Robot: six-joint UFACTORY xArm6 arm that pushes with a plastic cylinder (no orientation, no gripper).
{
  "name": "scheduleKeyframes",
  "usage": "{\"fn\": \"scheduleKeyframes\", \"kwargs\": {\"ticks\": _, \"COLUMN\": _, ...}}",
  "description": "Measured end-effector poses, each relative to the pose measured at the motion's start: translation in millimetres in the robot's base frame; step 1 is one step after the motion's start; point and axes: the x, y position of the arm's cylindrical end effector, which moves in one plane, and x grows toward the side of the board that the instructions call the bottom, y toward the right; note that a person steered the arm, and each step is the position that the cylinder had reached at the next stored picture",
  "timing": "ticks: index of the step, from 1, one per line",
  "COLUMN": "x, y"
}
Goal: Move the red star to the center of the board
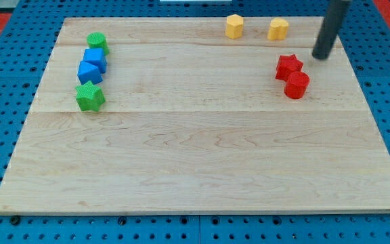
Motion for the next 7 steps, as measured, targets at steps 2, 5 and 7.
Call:
{"fn": "scheduleKeyframes", "kwargs": {"ticks": 2, "x": -44.7, "y": -204.9}}
{"fn": "scheduleKeyframes", "kwargs": {"ticks": 5, "x": -53.7, "y": -221.5}}
{"fn": "scheduleKeyframes", "kwargs": {"ticks": 7, "x": -57.8, "y": -281.3}}
